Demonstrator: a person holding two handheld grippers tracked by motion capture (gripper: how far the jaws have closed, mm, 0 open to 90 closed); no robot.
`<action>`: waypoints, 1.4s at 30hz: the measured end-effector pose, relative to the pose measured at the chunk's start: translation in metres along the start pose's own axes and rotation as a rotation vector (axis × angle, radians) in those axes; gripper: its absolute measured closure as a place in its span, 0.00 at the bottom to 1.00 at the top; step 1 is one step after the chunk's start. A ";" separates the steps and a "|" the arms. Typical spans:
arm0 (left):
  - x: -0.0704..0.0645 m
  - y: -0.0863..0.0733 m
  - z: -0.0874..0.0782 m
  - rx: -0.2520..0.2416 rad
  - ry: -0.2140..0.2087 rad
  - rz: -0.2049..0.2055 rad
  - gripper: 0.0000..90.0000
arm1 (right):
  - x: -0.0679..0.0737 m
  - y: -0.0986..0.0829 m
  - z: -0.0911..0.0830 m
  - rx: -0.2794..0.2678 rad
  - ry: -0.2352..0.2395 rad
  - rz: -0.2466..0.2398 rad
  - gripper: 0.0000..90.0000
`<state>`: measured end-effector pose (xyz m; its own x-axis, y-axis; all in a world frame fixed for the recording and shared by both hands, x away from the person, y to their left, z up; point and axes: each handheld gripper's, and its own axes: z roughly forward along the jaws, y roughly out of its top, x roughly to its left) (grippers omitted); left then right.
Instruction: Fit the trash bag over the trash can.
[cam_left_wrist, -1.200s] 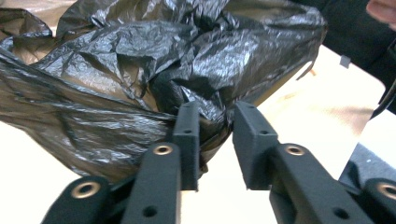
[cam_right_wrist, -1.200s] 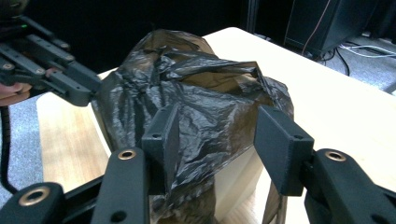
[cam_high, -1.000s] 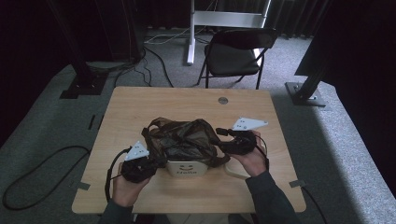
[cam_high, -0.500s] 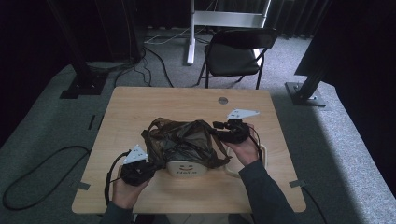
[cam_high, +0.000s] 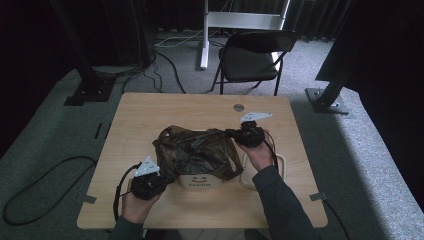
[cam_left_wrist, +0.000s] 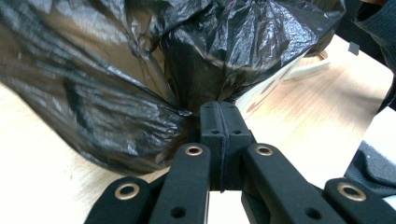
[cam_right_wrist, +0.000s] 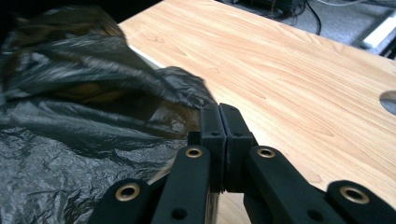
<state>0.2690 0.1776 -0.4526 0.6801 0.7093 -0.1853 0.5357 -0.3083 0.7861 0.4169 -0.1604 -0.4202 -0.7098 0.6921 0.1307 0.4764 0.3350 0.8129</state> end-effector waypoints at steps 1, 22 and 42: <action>0.000 0.000 0.000 0.001 -0.001 -0.002 1.00 | -0.002 0.000 0.002 0.008 -0.004 0.005 1.00; 0.019 -0.015 0.006 0.045 0.036 -0.090 1.00 | -0.026 -0.005 0.013 0.074 -0.079 0.078 1.00; 0.013 -0.011 -0.017 -0.021 0.018 -0.053 0.72 | -0.018 -0.008 -0.006 0.055 -0.047 0.032 0.75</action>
<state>0.2638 0.2011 -0.4536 0.6417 0.7356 -0.2169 0.5602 -0.2565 0.7877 0.4228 -0.1791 -0.4261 -0.6692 0.7319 0.1284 0.5269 0.3457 0.7764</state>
